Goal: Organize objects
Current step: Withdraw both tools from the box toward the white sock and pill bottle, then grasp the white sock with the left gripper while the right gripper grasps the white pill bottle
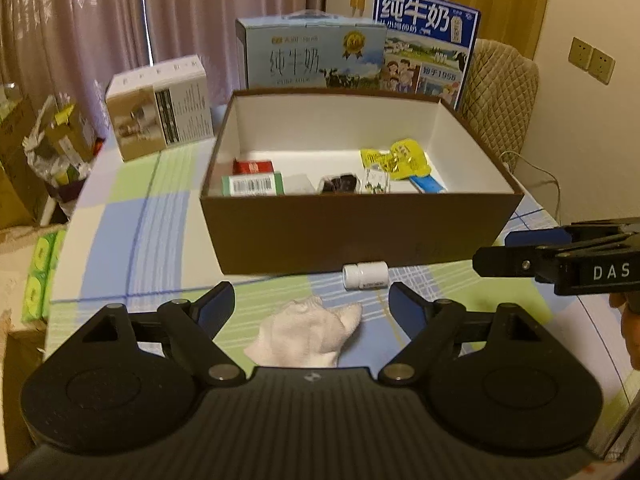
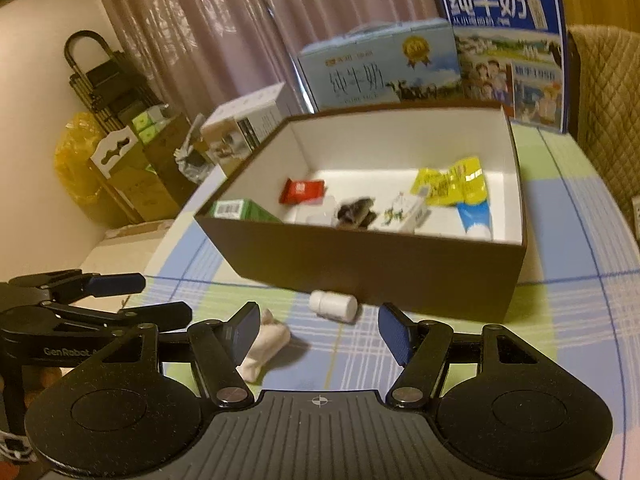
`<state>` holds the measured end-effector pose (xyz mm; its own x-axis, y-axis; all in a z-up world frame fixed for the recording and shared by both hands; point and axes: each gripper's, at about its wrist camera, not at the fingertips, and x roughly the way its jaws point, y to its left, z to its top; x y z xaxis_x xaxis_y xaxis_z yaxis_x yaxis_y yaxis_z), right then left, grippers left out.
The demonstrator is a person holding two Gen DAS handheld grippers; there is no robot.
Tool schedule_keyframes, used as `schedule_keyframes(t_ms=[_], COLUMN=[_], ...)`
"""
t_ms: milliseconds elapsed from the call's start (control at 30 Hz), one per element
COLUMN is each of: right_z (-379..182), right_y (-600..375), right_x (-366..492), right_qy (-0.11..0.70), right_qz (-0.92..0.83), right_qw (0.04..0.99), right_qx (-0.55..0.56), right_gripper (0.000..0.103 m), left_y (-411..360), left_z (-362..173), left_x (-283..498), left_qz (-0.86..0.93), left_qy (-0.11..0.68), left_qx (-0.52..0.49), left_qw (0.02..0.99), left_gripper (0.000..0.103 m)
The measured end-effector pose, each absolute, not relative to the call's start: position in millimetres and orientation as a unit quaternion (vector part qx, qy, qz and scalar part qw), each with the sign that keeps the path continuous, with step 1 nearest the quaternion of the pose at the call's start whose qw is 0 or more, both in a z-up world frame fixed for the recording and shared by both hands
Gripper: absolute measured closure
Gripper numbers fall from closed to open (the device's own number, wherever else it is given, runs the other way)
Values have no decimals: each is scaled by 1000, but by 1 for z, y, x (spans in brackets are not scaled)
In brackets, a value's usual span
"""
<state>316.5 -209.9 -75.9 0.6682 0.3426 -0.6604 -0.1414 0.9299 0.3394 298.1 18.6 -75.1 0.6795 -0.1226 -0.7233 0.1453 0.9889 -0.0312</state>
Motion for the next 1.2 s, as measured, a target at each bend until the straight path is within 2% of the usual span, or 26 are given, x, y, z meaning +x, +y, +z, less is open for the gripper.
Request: schedule_keyframes(t_ms=[267,433,1200], right_z=[-115,-130,-159], right_y=[-209,-210,-214], right_x=[327,331,348], right_qy=[435,440,474], right_qz=[110,94,65], right_qw=[887,887,870], right_qx=[111,109,118], right_gripper=[40,40,40], left_y=[20,24,30], left_z=[-123,-147,-179], left_x=[309,319,346], left_qz=[-67,-69,-63], left_qy=[419,439,468], left_qx=[16,19,-7], left_qw=[905,896,881], left_gripper=[21,22,20])
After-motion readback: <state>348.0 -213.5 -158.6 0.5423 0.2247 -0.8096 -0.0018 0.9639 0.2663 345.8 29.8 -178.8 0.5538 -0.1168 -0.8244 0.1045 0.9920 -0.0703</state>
